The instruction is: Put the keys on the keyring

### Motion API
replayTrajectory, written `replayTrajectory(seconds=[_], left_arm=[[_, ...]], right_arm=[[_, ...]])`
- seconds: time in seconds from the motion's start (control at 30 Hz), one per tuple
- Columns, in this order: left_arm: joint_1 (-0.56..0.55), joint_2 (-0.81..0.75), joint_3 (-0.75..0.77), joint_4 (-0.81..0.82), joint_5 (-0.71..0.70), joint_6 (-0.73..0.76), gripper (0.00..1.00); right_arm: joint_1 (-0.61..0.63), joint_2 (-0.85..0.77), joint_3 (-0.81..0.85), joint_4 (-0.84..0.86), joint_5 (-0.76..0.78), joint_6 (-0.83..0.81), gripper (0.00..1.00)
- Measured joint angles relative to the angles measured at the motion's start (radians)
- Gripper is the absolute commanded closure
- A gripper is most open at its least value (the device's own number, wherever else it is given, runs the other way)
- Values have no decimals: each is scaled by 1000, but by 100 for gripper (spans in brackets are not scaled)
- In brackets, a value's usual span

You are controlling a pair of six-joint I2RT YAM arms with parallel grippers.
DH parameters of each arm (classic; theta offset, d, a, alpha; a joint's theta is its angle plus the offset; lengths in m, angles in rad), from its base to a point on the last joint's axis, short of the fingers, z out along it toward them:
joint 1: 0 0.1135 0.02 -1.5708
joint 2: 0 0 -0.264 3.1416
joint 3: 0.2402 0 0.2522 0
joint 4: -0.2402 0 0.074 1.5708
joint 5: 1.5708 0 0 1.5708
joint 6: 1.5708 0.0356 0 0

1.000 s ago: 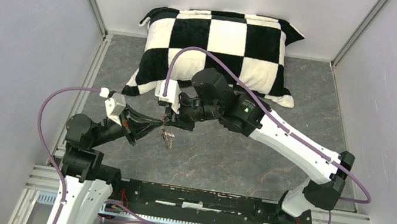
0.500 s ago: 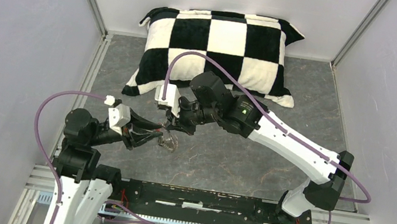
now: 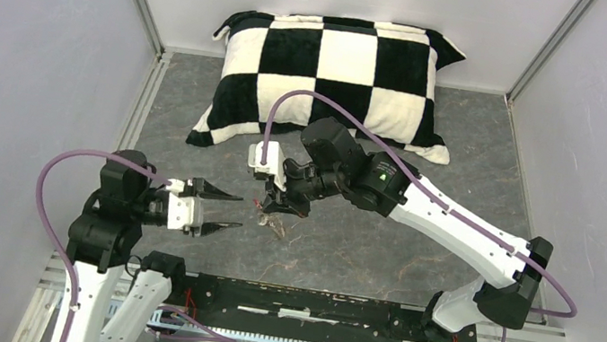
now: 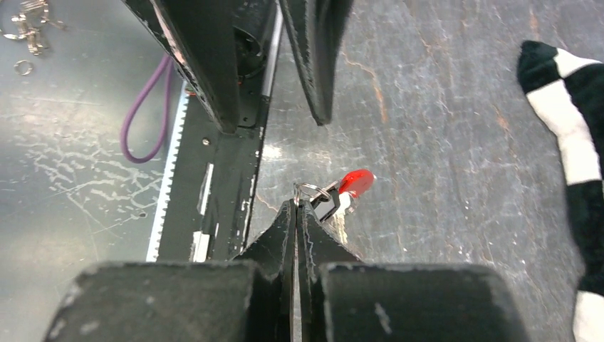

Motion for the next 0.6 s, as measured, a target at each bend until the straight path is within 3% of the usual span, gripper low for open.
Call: replayTrajectory(seconds=[0.33,0.6], left_arm=[[0,-36,-14,-93,50,449,36],[0,-35,-2,-247,73,739,40]], right_arm=[[0,5,-1,-1,-164,-21,100],[0,68,30,-17,-266,-37,100]])
